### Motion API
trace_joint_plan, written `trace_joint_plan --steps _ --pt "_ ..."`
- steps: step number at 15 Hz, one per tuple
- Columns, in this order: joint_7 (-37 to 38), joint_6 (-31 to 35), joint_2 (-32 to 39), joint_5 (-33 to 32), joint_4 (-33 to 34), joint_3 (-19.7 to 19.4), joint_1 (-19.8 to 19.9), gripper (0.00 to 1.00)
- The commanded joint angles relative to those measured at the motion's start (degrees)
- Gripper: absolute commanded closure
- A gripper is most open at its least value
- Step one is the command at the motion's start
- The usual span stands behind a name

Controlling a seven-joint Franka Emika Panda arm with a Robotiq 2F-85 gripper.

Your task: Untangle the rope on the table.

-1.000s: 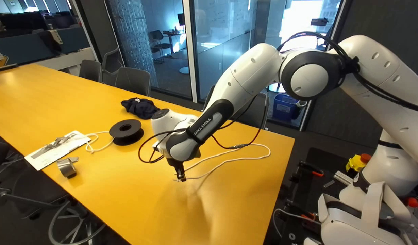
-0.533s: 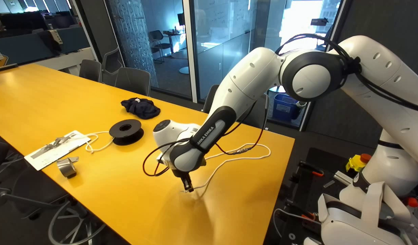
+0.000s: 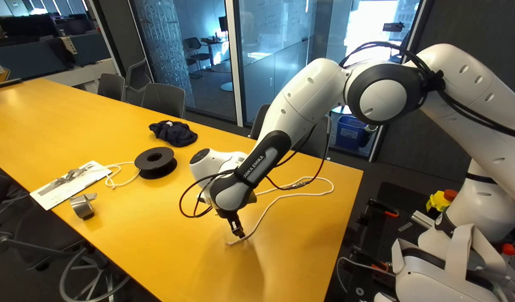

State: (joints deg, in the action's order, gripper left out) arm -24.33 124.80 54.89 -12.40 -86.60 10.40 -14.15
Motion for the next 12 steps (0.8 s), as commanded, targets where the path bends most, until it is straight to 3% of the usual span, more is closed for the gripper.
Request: trace_joint_plan --steps 1,6,12 --pt "0.79 -3.3 -1.39 -0.92 0.11 -0.48 0.12 0.38" --pt "6.5 -5.45 -9.39 -2.07 -6.97 -2.84 -0.09 0.01" --pt "14.94 -10.28 -25.33 -0.99 -19.19 -3.87 0.86 0.0"
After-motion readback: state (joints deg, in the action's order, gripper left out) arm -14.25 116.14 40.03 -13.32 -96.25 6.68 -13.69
